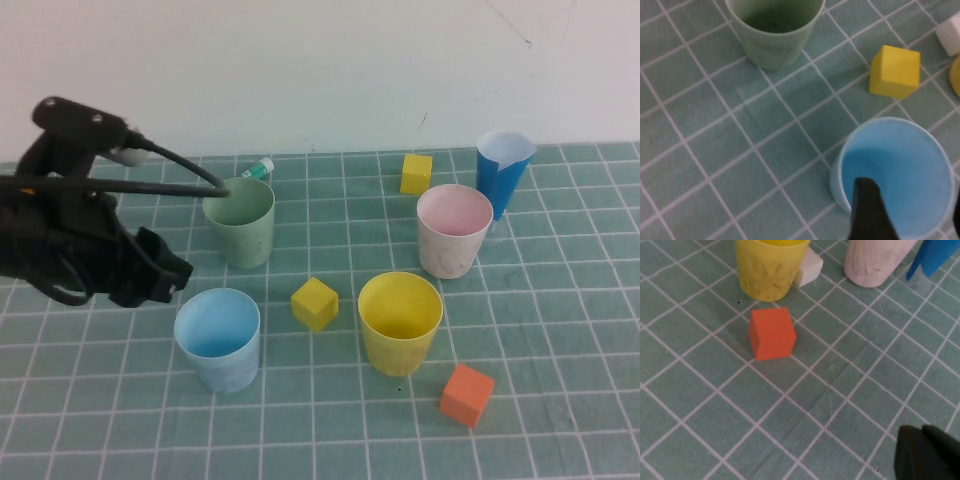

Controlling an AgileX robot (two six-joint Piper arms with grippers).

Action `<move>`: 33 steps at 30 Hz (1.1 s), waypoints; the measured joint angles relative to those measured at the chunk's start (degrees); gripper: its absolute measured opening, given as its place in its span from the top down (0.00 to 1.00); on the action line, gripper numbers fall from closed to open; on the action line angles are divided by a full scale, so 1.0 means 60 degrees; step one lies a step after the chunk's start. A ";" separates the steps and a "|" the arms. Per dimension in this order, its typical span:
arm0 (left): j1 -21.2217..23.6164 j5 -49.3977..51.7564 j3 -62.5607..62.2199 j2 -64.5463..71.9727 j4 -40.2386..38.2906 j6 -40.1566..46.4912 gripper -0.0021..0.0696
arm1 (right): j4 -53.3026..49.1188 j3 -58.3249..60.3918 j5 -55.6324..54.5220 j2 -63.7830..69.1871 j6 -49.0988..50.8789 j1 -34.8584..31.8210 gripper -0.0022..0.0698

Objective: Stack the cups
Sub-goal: Pick up the blue cup, then place the blue cup on the green cup

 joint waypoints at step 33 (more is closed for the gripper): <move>-0.0594 0.0897 -0.6434 0.3994 0.2053 -0.2117 0.95 | 0.0411 0.0123 -0.0386 0.0016 -0.0373 0.0000 0.97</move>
